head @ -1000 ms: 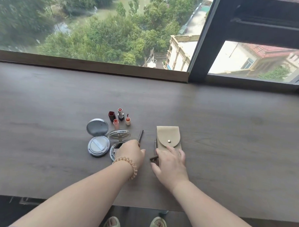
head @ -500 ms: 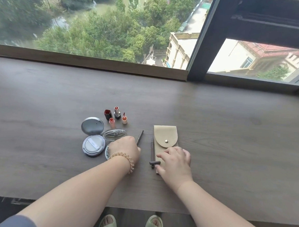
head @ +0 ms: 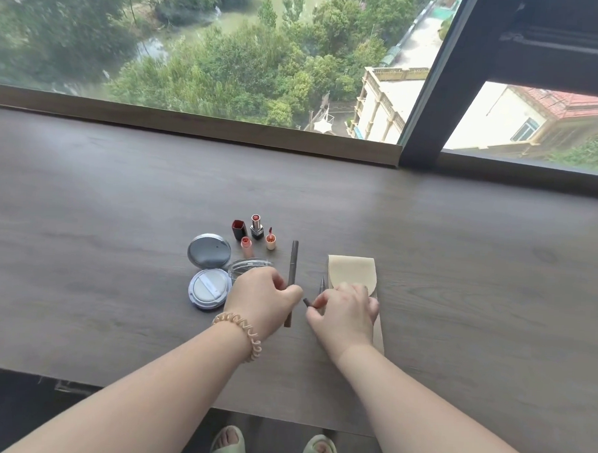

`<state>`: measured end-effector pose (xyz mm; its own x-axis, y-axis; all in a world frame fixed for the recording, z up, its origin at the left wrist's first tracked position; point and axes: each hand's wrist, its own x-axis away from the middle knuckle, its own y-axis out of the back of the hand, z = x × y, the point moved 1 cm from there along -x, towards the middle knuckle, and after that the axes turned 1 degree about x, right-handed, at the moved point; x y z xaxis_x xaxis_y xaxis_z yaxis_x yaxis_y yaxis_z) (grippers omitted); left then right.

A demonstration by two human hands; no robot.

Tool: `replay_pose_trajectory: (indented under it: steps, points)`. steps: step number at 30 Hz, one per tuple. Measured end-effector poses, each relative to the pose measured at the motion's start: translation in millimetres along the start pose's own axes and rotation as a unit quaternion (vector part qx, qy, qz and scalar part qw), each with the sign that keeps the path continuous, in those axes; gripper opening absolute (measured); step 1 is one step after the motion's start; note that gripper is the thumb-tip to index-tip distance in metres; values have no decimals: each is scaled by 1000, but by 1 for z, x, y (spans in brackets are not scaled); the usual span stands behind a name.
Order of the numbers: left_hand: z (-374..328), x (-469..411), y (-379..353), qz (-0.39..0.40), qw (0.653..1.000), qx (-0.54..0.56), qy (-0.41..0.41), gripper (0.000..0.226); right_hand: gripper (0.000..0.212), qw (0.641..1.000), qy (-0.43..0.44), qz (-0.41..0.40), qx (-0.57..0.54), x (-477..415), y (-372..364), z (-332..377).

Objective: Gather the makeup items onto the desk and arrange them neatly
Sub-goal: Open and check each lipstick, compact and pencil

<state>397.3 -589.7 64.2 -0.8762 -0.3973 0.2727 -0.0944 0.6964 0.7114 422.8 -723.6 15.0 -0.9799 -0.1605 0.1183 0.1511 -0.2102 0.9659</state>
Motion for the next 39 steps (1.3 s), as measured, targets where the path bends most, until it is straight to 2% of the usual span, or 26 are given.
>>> replay_pose_trajectory:
  steps: [4, 7, 10, 13, 14, 16, 19, 21, 23, 24, 26, 28, 31, 33, 34, 39]
  points:
    - [1, 2, 11, 1, 999, 34, 3, 16, 32, 992, 25, 49, 116, -5, -7, 14]
    - [5, 3, 16, 21, 995, 90, 34, 16, 31, 993, 14, 24, 115, -5, -4, 14]
    - [3, 5, 21, 55, 961, 255, 93, 24, 25, 994, 43, -101, -15, -2, 6, 12]
    - [-12, 11, 27, 108, 900, 403, 129, 11, 44, 952, 160, -179, -191, 6, 22, 10]
    - [-17, 13, 28, 126, 888, 422, 133, 9, 45, 935, 206, -188, -220, 10, 31, 11]
    - [-20, 12, 26, 159, 888, 412, 129, 10, 37, 905, 276, -221, -234, 14, 48, 13]
    - [-23, 10, 26, 214, 880, 402, 135, 14, 22, 884, 301, -240, -266, 16, 66, 10]
    - [-24, 8, 29, 225, 865, 424, 150, 17, 13, 876, 225, -187, -383, 17, 80, 9]
    - [-24, 2, 38, 184, 867, 437, 154, 20, 10, 827, 113, -104, -541, 14, 94, 9]
    - [-22, -3, 41, 144, 886, 421, 130, 21, 8, 793, 75, -79, -599, 12, 100, 9]
    - [-24, -8, 51, 87, 929, 359, 17, 18, 4, 759, 29, -76, -646, 7, 110, 7]
    - [-29, -9, 57, 109, 941, 306, -90, 14, 12, 731, -6, -89, -676, 3, 118, 7]
    - [-39, -9, 66, 141, 950, 233, -154, 17, 21, 666, -74, -91, -737, -2, 123, 9]
    - [-46, -9, 67, 140, 954, 188, -187, 20, 29, 602, -117, -36, -789, -3, 122, 18]
    - [-48, -8, 67, 144, 955, 160, -203, 23, 32, 587, -130, -10, -799, -4, 120, 23]
    - [-47, 3, 60, 167, 954, 14, -249, 41, 36, 651, -214, 9, -728, -11, 106, 36]
